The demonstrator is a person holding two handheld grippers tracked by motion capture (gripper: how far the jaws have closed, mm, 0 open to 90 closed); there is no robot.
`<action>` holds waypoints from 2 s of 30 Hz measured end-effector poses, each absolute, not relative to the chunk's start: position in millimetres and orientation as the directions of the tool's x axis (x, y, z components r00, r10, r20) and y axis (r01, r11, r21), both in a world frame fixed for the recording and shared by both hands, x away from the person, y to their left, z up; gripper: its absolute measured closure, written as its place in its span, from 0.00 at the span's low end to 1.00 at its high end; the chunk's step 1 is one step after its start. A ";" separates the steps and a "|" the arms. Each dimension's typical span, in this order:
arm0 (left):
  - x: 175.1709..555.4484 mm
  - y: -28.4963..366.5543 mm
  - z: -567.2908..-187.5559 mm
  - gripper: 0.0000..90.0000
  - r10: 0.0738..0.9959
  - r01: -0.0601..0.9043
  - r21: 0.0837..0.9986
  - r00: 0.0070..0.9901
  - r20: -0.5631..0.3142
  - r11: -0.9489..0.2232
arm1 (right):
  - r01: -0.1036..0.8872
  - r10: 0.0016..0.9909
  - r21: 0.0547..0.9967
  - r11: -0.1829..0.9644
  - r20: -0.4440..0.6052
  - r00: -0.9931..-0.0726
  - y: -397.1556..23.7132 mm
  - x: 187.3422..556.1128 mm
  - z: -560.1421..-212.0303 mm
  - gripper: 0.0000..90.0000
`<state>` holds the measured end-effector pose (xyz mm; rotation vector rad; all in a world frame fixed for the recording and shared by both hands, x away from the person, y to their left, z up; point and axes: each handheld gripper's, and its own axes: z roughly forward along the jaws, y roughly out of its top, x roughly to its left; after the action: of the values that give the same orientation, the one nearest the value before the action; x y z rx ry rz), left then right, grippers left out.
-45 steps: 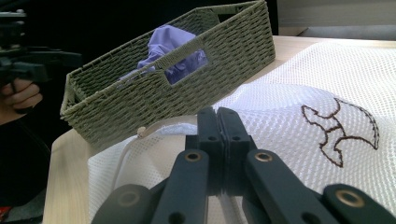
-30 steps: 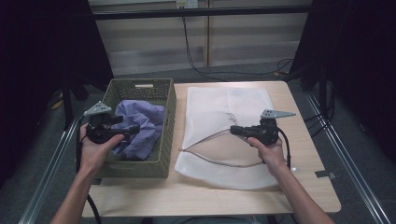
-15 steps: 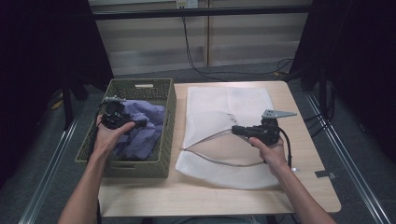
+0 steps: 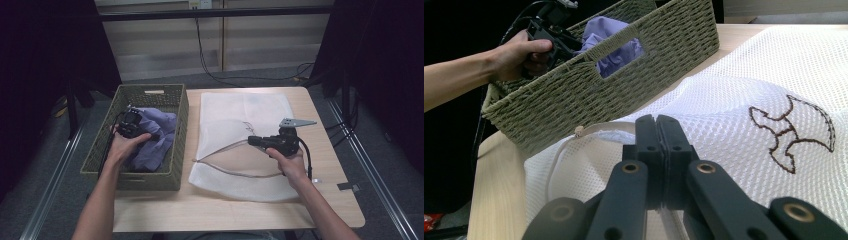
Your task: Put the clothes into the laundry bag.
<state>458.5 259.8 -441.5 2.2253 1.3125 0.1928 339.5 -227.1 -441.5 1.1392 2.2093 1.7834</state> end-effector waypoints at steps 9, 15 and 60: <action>464.6 254.1 -454.7 0.09 0.837 0.800 0.438 0.520 -0.167 -0.410 | 0.496 0.599 0.867 0.050 0.371 -0.710 -227.3 339.4 -444.7 0.99; 466.1 242.2 -467.9 0.07 0.823 0.804 0.360 0.549 -0.145 -0.473 | 0.495 0.597 0.867 0.050 0.372 -0.711 -227.3 339.3 -444.9 0.99; 444.0 257.1 -426.8 0.90 0.851 0.735 0.585 0.507 -0.138 -0.342 | 0.512 0.605 0.858 0.041 0.387 -0.696 -229.9 341.2 -448.7 0.99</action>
<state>444.0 257.1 -426.8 2.1574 1.2920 0.2548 341.2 -229.9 -448.7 1.1875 2.2062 1.7585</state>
